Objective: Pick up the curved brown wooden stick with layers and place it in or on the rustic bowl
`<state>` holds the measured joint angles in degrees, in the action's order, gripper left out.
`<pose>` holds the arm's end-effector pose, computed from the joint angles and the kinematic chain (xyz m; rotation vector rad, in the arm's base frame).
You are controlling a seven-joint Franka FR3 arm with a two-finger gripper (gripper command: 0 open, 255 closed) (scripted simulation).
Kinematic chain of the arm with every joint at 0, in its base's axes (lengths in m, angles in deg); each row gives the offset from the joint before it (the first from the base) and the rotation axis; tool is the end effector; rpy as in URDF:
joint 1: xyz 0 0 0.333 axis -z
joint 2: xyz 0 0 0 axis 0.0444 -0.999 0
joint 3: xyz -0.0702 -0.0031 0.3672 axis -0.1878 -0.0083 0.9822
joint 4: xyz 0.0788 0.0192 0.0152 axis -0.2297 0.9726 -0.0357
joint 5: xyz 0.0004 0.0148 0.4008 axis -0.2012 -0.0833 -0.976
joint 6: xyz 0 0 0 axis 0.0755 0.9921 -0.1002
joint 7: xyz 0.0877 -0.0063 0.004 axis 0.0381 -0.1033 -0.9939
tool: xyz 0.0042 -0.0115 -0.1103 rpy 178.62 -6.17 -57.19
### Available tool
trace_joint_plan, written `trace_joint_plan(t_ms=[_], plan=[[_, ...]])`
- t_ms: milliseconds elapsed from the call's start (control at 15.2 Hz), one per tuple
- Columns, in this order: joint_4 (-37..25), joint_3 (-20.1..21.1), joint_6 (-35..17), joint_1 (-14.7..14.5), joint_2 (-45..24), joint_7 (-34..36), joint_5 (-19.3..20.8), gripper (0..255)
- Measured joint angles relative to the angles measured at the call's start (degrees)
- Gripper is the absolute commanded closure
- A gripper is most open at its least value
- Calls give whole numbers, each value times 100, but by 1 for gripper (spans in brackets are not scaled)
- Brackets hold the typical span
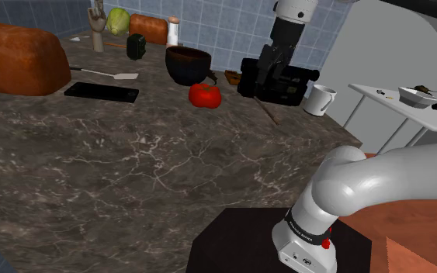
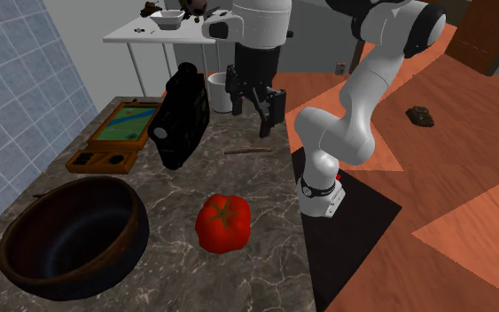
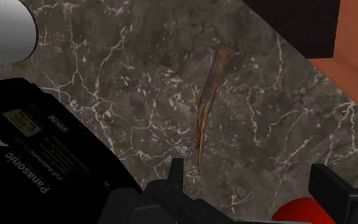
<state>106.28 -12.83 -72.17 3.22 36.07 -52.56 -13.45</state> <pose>0.2557 -0.0264 0.6768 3.0836 -0.0797 0.0944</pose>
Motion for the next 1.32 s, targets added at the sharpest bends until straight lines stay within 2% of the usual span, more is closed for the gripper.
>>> trace_joint_plan(t_ms=[132,462,594,990,1320], plan=[[124,-33,-66,40,90,61,-25,0],[1295,-417,-685,472,935,530,-169,0],[1623,-453,-899,541,1098,630,-204,0],[2134,-492,-1332,580,1193,654,-191,0],[2191,-491,-1384,580,1200,658,-191,0]])
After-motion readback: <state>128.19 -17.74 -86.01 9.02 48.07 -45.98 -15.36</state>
